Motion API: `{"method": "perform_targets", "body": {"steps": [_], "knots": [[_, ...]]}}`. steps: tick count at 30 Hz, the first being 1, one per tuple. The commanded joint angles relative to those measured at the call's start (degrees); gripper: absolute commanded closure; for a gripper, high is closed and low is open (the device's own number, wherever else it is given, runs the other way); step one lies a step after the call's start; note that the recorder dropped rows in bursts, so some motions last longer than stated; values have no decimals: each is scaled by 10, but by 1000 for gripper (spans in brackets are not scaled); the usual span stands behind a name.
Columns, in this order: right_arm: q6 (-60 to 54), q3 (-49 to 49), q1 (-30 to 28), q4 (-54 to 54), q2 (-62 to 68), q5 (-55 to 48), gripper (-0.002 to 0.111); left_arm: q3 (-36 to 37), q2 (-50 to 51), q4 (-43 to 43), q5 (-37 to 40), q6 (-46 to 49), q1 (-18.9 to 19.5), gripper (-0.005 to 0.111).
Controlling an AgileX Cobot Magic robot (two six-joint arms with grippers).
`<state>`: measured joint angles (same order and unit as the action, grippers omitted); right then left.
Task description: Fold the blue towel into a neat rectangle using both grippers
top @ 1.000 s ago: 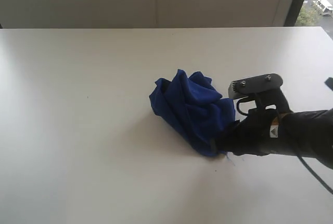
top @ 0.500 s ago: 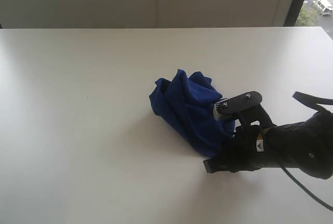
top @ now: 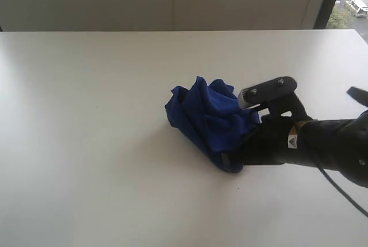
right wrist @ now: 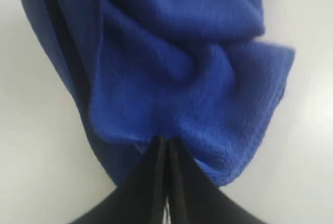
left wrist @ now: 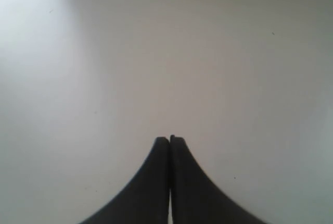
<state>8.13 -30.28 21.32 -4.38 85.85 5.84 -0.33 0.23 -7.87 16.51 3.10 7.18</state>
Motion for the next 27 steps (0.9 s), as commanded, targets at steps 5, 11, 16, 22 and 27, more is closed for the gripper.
{"method": "perform_targets", "body": {"steps": [5, 11, 16, 22, 27], "knots": [[-6, -46, 3, -4, -144, -81, 108, 3, -2, -6, -2, -3, 1, 107], [-12, -102, 3, -4, -194, -121, 108, 3, -2, -6, -2, -3, 1, 107], [-62, -161, 3, -5, -200, -181, 108, 3, -2, -6, -2, -3, 1, 107], [-81, -224, 3, -12, -200, -230, 108, 3, -2, -6, -2, -3, 1, 107], [-81, -256, 3, -12, -200, -280, 108, 3, -2, -6, -2, -3, 1, 107]]}}
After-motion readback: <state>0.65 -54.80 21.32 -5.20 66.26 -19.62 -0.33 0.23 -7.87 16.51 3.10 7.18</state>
